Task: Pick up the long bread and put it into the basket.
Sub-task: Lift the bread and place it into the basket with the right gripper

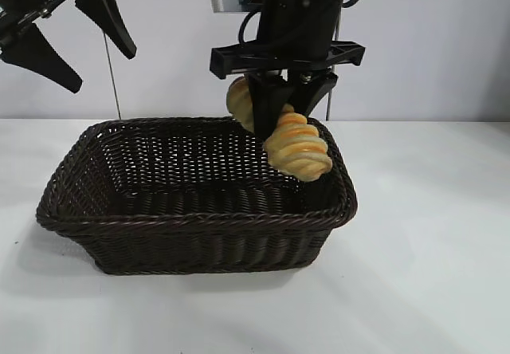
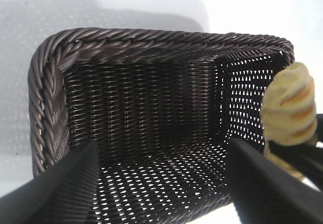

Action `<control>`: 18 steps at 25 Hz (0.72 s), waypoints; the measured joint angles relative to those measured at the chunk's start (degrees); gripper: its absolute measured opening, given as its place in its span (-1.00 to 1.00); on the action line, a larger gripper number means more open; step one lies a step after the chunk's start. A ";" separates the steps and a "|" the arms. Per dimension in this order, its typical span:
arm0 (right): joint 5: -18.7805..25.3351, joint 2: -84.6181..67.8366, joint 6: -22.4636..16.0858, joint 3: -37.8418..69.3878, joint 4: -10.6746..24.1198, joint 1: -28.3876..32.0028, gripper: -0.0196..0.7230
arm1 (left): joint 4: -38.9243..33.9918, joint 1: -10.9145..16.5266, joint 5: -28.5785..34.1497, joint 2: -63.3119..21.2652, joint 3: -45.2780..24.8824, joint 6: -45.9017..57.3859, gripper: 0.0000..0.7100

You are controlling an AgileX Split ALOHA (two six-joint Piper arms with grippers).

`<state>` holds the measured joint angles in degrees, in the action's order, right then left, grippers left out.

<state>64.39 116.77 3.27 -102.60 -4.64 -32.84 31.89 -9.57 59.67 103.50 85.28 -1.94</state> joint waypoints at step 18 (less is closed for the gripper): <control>-4.40 7.97 1.07 0.00 -3.74 0.00 -0.16 | 0.00 0.00 0.00 0.00 0.00 0.00 0.45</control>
<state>59.99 124.74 4.34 -102.60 -8.38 -32.84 31.89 -9.57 59.67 103.50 85.28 -1.94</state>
